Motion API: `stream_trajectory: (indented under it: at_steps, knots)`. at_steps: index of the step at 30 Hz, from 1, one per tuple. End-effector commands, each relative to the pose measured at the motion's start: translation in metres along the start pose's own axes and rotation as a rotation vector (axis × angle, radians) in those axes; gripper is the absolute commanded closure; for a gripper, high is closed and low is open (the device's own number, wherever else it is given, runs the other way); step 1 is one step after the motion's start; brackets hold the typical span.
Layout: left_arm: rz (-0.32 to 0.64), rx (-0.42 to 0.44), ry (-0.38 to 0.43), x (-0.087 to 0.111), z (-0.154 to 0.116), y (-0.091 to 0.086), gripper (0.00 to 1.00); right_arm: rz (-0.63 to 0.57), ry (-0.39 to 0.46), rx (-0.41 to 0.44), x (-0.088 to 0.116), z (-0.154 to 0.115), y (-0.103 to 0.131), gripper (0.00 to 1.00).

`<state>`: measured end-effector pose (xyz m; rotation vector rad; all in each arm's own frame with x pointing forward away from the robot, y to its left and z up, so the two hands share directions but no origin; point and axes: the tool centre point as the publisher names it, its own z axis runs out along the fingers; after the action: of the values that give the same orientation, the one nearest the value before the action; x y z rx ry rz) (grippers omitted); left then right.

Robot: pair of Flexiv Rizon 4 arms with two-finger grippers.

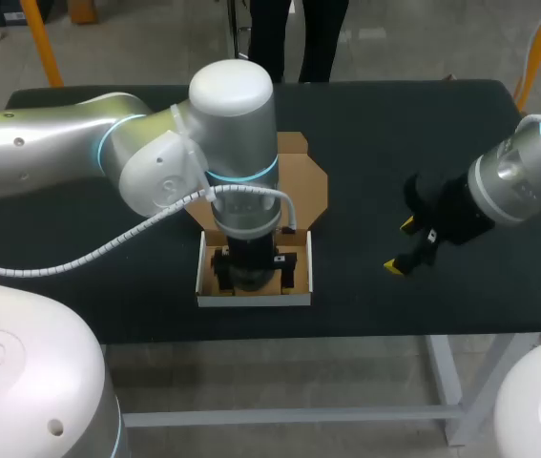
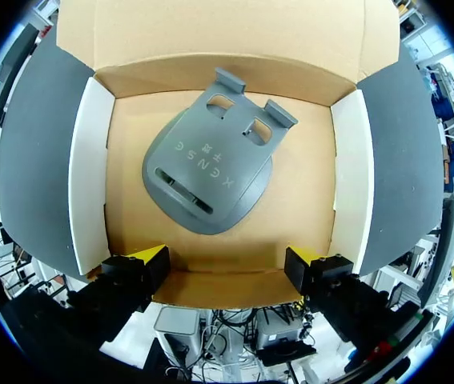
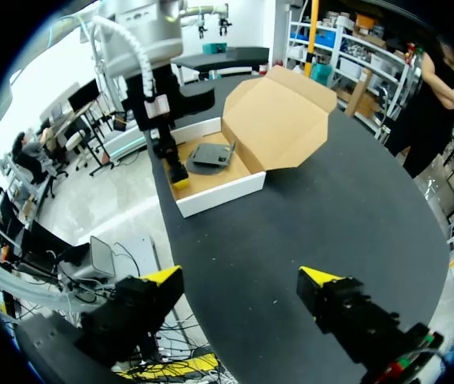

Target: Assemble the packaging by folding the flat box into shape, placing the metal phone stand inside, and closing the box properly

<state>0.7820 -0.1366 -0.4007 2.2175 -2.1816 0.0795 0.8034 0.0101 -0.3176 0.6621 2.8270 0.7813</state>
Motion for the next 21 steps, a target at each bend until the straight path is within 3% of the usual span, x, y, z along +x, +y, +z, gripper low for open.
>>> stream_trajectory:
  at_steps: [1,11,21]
  knots:
    - [0.021,0.065,0.016,-0.001,-0.013,0.002,0.0,0.0,-0.12,0.0,0.002,0.005,-0.001,0.0]
    - [0.154,0.207,0.104,-0.009,-0.055,-0.011,0.0,0.0,-0.12,0.0,0.002,0.005,-0.001,0.0]
    - [0.308,0.308,0.175,-0.03,-0.085,-0.026,0.0,0.0,-0.12,0.002,0.002,0.004,0.0,0.0]
